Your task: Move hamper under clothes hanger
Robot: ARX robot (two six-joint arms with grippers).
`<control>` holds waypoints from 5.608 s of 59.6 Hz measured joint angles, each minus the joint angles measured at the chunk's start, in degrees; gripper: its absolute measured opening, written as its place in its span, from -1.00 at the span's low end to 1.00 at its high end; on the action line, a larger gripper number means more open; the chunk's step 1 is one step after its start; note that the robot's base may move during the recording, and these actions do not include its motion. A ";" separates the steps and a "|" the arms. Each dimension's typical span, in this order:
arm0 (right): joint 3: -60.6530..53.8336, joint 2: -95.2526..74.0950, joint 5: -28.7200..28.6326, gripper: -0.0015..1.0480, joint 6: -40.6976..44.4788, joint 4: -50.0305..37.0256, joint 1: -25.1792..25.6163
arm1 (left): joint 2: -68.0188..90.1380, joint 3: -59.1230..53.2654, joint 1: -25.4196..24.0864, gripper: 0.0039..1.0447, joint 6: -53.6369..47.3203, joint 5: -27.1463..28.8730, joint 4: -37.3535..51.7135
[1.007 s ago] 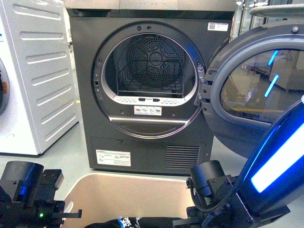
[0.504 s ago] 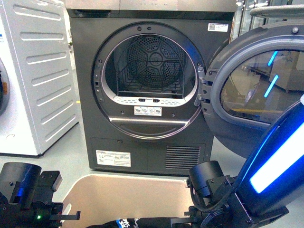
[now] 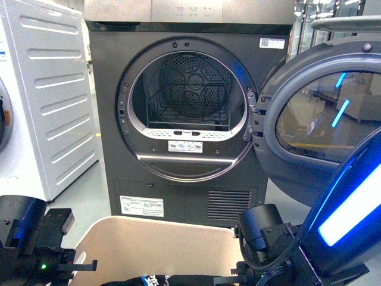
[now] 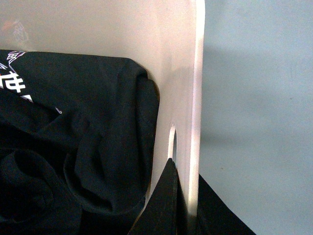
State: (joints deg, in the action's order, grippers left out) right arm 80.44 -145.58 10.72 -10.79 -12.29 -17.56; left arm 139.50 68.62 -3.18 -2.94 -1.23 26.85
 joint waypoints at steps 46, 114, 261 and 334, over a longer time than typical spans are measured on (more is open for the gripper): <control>-0.63 0.52 -0.22 -0.94 0.04 -0.83 0.17 | 0.00 -0.17 0.04 -0.93 -0.02 0.17 -0.24; -0.70 0.52 -0.24 -0.94 0.04 -0.85 0.17 | -0.02 -0.17 0.04 -0.93 -0.11 0.17 -0.24; -1.11 1.20 -0.09 -0.94 0.24 -1.07 0.50 | -0.20 -0.37 0.37 -0.93 -0.13 0.13 -0.20; -1.11 1.20 -0.20 -0.94 0.24 -1.07 0.22 | -0.20 -0.37 0.22 -0.93 -0.13 0.57 -0.20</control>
State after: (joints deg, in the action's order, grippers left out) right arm 79.33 -144.38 10.52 -10.55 -13.37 -17.34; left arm 139.31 68.25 -2.96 -3.07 -0.67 26.65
